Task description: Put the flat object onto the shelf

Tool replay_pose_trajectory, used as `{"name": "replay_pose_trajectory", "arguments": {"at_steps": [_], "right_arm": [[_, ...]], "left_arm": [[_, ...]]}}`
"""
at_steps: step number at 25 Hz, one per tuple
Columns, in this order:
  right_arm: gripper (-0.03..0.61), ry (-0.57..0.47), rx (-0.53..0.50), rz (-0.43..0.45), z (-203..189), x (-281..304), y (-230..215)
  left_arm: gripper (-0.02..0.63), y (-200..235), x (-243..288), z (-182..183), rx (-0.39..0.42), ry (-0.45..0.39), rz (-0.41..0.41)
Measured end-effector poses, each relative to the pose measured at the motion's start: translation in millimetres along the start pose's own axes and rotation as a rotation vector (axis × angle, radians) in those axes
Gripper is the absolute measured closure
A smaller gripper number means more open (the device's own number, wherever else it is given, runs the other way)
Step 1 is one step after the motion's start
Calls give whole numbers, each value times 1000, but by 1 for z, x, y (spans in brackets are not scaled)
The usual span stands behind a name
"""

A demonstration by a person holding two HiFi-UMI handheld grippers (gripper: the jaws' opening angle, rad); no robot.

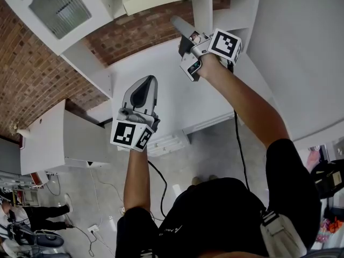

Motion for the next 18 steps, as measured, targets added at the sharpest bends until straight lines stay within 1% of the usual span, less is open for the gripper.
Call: {"name": "replay_pose_trajectory", "arguments": {"at_steps": [2,4,8,13,18], "right_arm": [[309,43,-98,27,-7,-21,11],[373,72,-219,50,-13,-45,22],[462,97,-464,71,-23,-91,38],[513,136,-714,82,-36,-134,56],[550,208,-1017,142,-63,-159,83]], "left_arm": [[615,-10,-1,3,0,-3,-7],[615,-21,-5,4,-4,-4,-13],[615,-43,-15,1,-26,-5,-8],[615,-72,-23,2,-52,-24,-7],[615,-94,-27,4,-38,-22,-8]]}}
Point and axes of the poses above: the fingertips, and each gripper's own axes: x forward along the fingers, y to its left, z out of its top, the point moved 5 cm from there along -x, backward along the fingers, and after that the axes turned 2 degrees about -x, right-handed, at the moved point
